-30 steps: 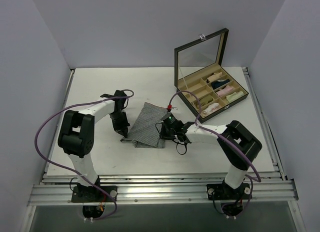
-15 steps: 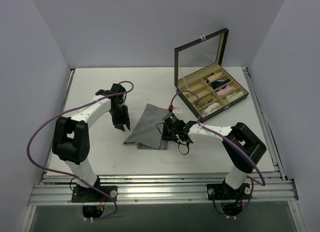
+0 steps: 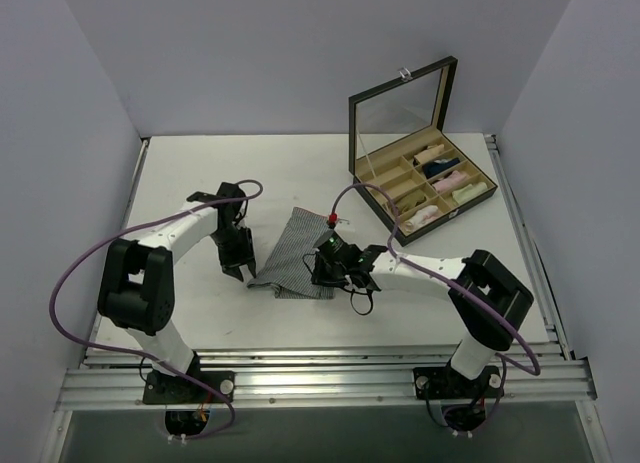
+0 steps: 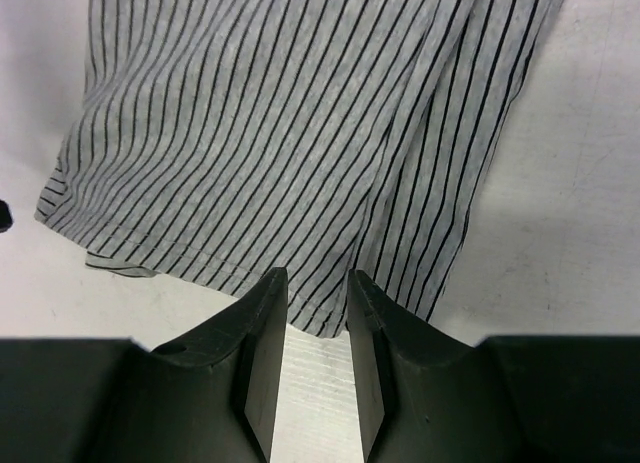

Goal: Roll the underwear
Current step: Fold the underwear

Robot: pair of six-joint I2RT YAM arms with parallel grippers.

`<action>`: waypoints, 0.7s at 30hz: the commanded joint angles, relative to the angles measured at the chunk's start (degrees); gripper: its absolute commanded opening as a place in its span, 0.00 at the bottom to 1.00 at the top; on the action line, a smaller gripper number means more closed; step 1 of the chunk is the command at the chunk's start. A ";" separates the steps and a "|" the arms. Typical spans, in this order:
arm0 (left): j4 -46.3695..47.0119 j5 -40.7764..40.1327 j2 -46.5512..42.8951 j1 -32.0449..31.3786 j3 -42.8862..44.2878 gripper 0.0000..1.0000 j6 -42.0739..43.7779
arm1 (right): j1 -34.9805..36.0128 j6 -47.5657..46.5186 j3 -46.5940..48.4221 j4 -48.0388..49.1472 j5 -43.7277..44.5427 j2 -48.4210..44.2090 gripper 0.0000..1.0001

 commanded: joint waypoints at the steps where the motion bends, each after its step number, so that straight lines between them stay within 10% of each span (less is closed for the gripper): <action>1: 0.16 1.64 -3.18 1.50 -0.62 0.45 0.86 | 0.87 2.38 1.12 -4.19 2.69 1.61 0.26; 12: -0.90 3.31 -3.80 4.58 -0.18 0.45 2.80 | 2.72 4.14 5.25 -8.41 5.15 6.35 0.23; 16: -1.25 3.40 -4.67 5.37 -0.35 0.45 3.32 | 3.25 4.41 5.96 -8.24 5.24 6.54 0.01; 21: -1.51 3.05 -4.94 6.77 0.35 0.48 3.59 | 3.25 3.09 9.64 -13.94 7.87 4.69 0.00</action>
